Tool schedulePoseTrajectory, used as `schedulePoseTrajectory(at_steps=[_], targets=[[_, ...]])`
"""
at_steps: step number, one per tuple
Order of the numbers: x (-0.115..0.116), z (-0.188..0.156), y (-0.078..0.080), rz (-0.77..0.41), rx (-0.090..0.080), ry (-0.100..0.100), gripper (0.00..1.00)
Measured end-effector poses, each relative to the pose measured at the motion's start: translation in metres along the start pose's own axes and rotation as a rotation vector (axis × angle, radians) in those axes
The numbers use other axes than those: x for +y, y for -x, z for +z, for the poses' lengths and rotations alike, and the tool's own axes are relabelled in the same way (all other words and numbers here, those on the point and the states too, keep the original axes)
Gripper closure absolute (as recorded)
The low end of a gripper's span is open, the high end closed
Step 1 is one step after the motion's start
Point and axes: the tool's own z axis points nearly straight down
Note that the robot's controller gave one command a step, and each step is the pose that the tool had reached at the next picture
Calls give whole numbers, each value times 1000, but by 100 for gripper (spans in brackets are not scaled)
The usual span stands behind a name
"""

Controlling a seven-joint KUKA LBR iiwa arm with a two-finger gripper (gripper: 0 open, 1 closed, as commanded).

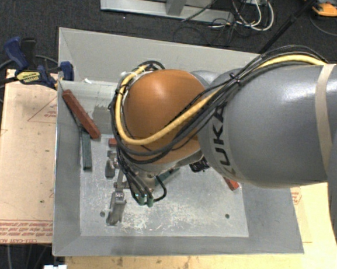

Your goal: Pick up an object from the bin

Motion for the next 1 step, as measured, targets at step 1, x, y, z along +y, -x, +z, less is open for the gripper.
schedulePoseTrajectory(at_steps=[1], targets=[[-55, 95, 29, -53, -1, -3, 0]])
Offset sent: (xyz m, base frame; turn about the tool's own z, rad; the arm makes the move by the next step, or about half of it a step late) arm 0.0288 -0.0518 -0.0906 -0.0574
